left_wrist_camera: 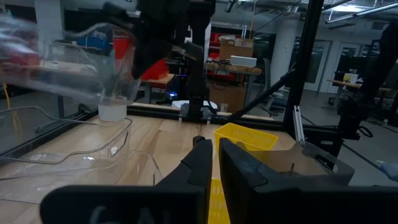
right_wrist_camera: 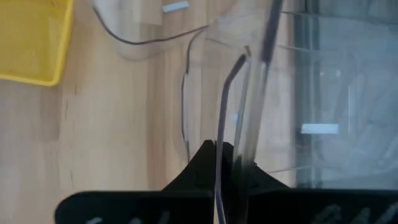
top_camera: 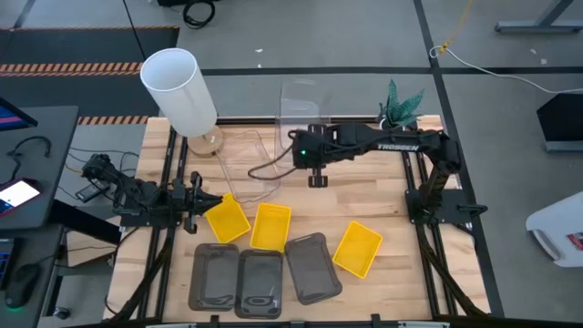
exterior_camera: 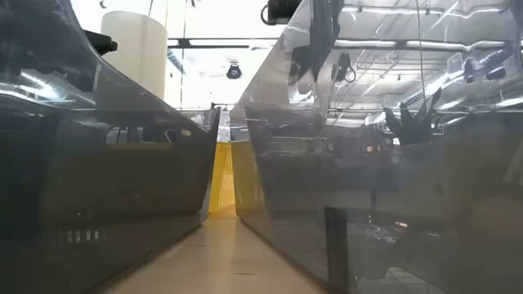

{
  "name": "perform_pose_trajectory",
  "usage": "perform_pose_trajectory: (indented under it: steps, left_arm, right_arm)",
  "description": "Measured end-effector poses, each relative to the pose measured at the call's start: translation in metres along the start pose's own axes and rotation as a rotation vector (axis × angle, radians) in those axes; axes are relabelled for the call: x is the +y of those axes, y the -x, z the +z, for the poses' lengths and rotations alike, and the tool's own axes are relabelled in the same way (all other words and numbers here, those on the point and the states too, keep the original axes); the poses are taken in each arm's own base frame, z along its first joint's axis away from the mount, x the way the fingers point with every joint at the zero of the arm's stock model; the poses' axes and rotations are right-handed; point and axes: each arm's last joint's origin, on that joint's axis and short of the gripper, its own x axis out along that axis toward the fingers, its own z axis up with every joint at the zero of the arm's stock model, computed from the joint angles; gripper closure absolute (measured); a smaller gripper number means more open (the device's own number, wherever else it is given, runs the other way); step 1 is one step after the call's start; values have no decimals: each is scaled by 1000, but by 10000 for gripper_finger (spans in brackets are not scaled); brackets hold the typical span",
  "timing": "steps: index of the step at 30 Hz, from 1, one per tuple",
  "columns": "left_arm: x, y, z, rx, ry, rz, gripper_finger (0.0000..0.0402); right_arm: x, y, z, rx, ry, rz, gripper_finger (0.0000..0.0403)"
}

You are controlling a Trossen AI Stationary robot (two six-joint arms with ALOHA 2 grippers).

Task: Stack baskets by color
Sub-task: Stack the bottom transparent bin on top of the top transparent bin

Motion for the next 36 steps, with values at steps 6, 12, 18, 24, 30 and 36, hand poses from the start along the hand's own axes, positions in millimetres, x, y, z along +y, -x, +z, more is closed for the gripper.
perform_pose_trajectory:
  steps: [6, 12, 18, 24, 30, 36]
  left_arm:
    - [0, 0, 0, 0, 0, 0, 375]
    - [0, 0, 0, 0, 0, 0, 372]
    - [0, 0, 0, -1, 0, 0, 366]
    - [0, 0, 0, -1, 0, 1, 370]
    - [0, 0, 0, -1, 0, 0, 373]
    - [0, 0, 0, 0, 0, 0, 365]
  right_arm:
    - [-11, -22, -5, -23, 4, 25, 397]
    - [-19, -46, -17, -10, -27, 42, 397]
    - [-14, -61, -31, 53, -72, 108, 397]
    - [1, -58, -37, 154, -107, 131, 397]
    - [18, -51, -46, 284, -160, 189, 396]
    - [30, -45, -52, 372, -210, 231, 388]
